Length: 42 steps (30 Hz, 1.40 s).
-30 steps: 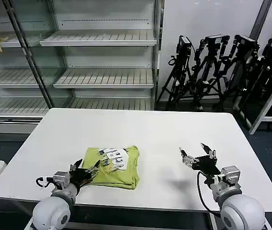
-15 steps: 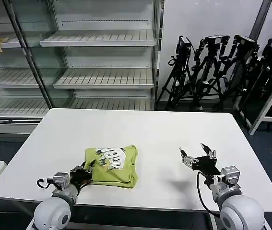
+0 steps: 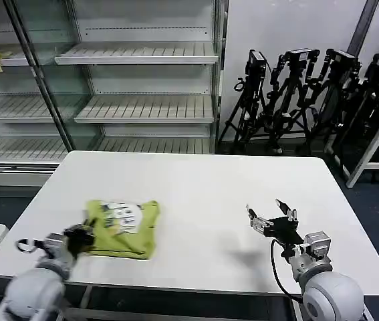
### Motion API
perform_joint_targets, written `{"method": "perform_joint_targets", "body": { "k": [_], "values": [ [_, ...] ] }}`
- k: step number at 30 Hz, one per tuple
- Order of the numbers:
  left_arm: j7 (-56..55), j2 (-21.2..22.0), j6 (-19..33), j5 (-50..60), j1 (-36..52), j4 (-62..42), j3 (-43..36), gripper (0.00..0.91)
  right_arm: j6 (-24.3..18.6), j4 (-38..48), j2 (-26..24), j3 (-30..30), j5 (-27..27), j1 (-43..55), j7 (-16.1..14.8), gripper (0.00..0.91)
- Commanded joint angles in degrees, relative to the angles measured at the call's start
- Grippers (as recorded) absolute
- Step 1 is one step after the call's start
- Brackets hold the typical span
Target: Fold and organize the clothes.
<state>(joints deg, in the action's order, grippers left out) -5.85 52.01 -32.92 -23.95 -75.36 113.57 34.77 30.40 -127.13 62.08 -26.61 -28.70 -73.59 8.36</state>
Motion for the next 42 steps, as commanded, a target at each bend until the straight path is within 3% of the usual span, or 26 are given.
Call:
{"method": "perform_joint_targets", "body": {
  "k": [1,3,6,9,13,17,20,23,26,33,39,42],
  "values": [
    [11.28,-21.93,0.4,8.68,-5.23,-3.47,24.38,0.01,-0.52,0.14,0.4,0.18,0.15,-0.04,-0.31,0.907],
    [12.88,-23.32,-0.15,9.76,-6.24,-1.64,25.69,0.01,-0.61,0.15,0.57,0.31,0.28,0.05,-0.38,0.907],
    [14.6,-21.76,-0.27,12.82,-7.29,4.54,24.8,0.01,-0.66,0.16,0.67,0.24,0.38,-0.09,-0.42,0.907],
    [11.09,-14.81,-0.3,15.08,-8.82,12.54,18.62,0.01,-0.85,0.27,0.98,0.19,0.83,-0.3,-0.55,0.907],
    [4.99,-2.56,-0.17,27.68,-9.11,21.16,-1.95,0.01,-0.87,-0.06,1.72,0.03,1.35,-0.55,-0.49,0.907],
    [4.28,4.81,-0.11,37.92,-7.55,28.46,-19.1,0.02,-0.68,-0.55,1.72,-0.22,1.67,-0.96,-0.34,0.907],
    [4.23,10.87,0.14,44.57,-7.62,26.11,-31.57,0.02,-0.59,-0.52,2.16,0.01,2.27,-0.92,-0.27,0.907],
    [2.4,15.82,2.15,47.28,-6.27,19.08,-38.59,0.02,-0.49,-0.58,1.7,-0.28,2.35,-0.87,-0.23,0.907],
    [1.43,19.86,3.12,47.18,-2.07,13.25,-39.29,0.02,-0.25,-0.82,0.85,-0.58,2.19,-0.37,-0.07,0.907],
    [2.66,20.08,4.49,46.27,8.12,8.58,-36.12,0.02,0.22,-0.75,-0.68,-2.2,1.72,1.25,-0.56,0.907],
    [5.79,12.34,2.83,41.39,10.75,10.54,-28.93,0.02,-0.02,-0.06,-1.39,-3.52,1.0,1.71,-0.64,0.907],
    [5.62,10.68,1.29,37.43,11.37,12.48,-28.34,0.02,-0.2,0.54,-0.59,-2.95,1.16,2.3,-0.76,0.907]
  ]
}}
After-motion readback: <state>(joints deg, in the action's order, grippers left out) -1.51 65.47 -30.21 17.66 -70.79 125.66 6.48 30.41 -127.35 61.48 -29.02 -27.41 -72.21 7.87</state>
